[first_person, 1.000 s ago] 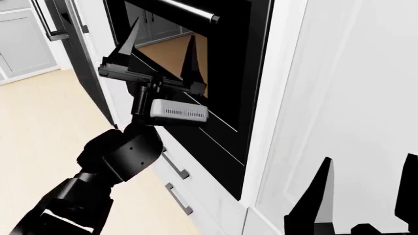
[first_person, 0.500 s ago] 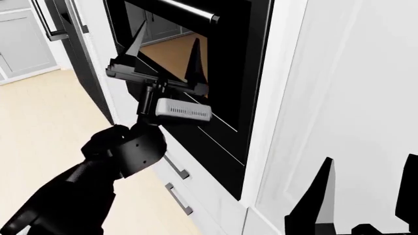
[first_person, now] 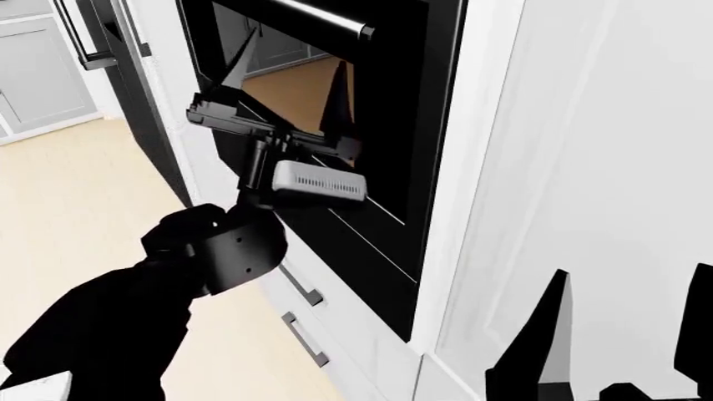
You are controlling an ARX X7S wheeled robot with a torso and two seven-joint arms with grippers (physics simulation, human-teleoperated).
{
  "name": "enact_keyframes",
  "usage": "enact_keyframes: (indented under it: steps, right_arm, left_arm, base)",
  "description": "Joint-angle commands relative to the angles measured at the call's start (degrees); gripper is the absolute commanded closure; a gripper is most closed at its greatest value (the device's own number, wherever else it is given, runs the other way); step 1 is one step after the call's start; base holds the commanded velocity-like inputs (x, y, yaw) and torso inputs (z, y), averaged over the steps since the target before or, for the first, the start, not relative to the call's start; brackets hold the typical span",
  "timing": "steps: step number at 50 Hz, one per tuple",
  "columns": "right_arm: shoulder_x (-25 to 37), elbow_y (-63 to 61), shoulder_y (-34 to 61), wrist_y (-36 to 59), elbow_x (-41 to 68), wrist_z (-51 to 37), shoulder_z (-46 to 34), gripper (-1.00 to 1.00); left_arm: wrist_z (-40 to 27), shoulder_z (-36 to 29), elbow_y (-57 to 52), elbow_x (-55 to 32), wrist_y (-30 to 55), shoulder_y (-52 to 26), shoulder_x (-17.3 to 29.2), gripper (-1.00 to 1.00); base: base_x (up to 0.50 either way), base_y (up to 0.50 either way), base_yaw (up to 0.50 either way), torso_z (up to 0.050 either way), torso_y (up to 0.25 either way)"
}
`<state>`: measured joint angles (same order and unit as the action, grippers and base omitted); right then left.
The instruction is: Open the oven door
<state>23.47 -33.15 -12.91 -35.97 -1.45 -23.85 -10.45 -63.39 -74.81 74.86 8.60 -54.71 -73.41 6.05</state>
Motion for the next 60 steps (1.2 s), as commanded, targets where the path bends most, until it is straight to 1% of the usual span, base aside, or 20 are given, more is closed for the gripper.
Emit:
enact_keyframes:
  steps: [1,15,19,31,51,60]
  right_arm:
    - [0.15,-0.05,0.04,0.02,0.05,-0.17,-0.07,-1.00]
    - [0.45,-0.31,0.17,0.24,0.54,-0.43,0.01,-1.00]
    - [0.51,-0.25,0.25,0.15,0.80,-0.56,0.07,-1.00]
    - [0.61,-0.27,0.14,0.00,0.66,-0.72,-0.06,-1.00]
    - [0.79,0.00,0.39,-0.06,0.63,-0.92,-0.30,-1.00]
    - [0.87,0.04,0.34,-0.25,0.57,-1.04,-0.39,-1.00]
  left_arm:
    - [-0.28,-7.39,0.11,-5.44,0.63,-1.37,-0.29,-1.00]
    - [1.21,-9.90,0.11,-8.18,1.92,-2.39,-0.68,-1.00]
    - [2.55,-9.71,0.11,-8.78,3.43,-2.38,-0.70,-1.00]
    - [4.11,-8.97,0.12,-8.80,4.25,-3.05,-0.81,-1.00]
    - [3.87,-8.30,0.12,-8.57,6.03,-4.81,-0.61,-1.00]
    - [4.78,-8.56,0.12,-8.51,6.43,-5.01,-0.95,-1.00]
  base:
    - [0.00,0.00,0.00,0.000,0.000]
    - [0.00,0.00,0.00,0.000,0.000]
    - [0.00,0.00,0.00,0.000,0.000]
    - [0.00,0.00,0.00,0.000,0.000]
    - [0.00,0.00,0.00,0.000,0.000]
    - [0.00,0.00,0.00,0.000,0.000]
